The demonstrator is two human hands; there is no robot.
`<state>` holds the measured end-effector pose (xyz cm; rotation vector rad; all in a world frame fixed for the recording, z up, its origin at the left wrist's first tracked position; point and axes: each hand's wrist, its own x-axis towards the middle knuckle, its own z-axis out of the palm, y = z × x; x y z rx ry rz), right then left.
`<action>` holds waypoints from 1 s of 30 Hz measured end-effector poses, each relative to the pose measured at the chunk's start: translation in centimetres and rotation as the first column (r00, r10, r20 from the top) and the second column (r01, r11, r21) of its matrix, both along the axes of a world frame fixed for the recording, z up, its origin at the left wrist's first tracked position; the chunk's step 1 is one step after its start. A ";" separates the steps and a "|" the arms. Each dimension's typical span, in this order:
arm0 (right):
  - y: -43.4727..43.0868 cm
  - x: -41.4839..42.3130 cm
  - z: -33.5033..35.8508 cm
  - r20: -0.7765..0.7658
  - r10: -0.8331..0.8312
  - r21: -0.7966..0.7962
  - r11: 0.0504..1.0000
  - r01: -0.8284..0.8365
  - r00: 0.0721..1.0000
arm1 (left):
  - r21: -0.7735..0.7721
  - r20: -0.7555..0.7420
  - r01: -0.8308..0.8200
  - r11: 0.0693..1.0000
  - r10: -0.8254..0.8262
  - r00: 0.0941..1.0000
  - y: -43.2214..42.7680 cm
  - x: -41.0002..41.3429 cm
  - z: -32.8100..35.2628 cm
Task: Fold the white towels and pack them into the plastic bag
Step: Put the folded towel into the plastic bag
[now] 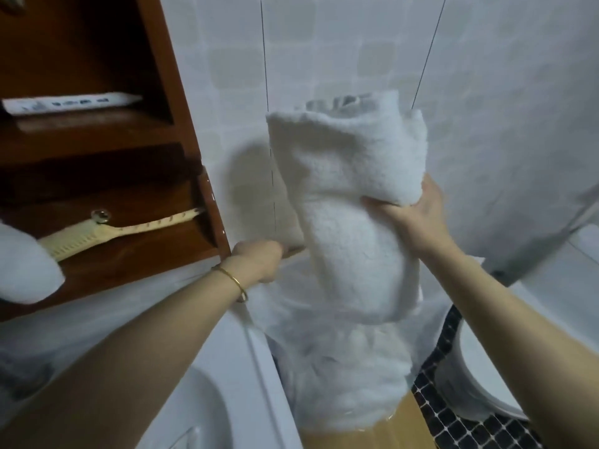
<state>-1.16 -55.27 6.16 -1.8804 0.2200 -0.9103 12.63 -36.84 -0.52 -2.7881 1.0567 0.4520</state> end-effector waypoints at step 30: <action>-1.6 13.2 -17.6 -0.926 -0.222 0.131 0.570 -0.811 -0.306 | -0.269 -0.340 -0.090 0.959 -0.007 0.940 -2.0 -0.5 -0.1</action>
